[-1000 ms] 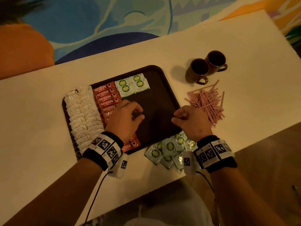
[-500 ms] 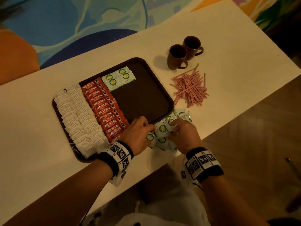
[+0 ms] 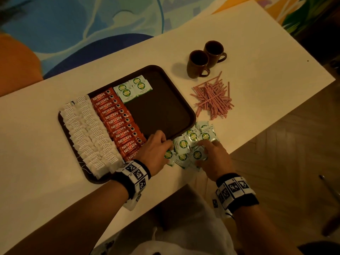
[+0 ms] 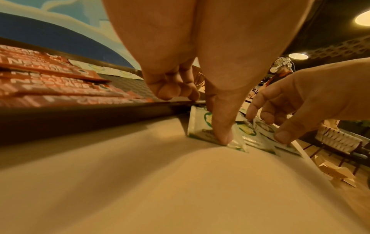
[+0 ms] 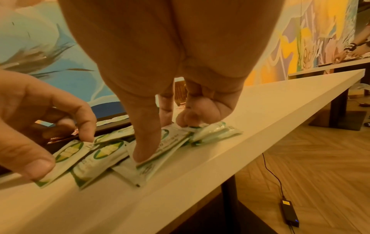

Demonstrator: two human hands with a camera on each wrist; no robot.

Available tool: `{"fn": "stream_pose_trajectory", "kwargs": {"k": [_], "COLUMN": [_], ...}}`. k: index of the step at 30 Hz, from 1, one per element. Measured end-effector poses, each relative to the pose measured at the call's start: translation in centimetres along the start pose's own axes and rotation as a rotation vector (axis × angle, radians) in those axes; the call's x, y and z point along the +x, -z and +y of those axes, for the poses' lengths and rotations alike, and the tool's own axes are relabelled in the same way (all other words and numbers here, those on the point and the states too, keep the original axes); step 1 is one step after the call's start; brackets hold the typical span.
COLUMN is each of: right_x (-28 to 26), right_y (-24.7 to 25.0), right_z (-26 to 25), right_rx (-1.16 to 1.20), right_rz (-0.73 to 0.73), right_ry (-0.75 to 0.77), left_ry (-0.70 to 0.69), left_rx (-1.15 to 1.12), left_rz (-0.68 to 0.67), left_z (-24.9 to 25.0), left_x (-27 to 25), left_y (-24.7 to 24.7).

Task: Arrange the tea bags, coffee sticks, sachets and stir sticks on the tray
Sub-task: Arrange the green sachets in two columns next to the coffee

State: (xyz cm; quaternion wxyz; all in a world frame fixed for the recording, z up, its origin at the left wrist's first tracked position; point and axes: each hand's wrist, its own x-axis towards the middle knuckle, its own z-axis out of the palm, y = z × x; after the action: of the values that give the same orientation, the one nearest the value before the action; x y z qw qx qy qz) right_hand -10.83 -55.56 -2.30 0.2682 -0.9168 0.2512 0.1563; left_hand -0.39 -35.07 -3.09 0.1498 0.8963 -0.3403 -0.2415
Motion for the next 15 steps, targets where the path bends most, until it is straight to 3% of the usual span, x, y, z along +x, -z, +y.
{"fn": "stream_pose_trajectory", "kwargs": {"k": [15], "right_x": [0.78], "right_y": [0.64], "right_z": [0.82], "right_rx": [-0.091], "right_rz": [-0.039], "right_ry": [0.067], "left_ry": [0.021], "left_rx": [-0.097], "left_rz": [-0.050], "left_z": [-0.57], "left_x": [0.02], "left_y": [0.55]}}
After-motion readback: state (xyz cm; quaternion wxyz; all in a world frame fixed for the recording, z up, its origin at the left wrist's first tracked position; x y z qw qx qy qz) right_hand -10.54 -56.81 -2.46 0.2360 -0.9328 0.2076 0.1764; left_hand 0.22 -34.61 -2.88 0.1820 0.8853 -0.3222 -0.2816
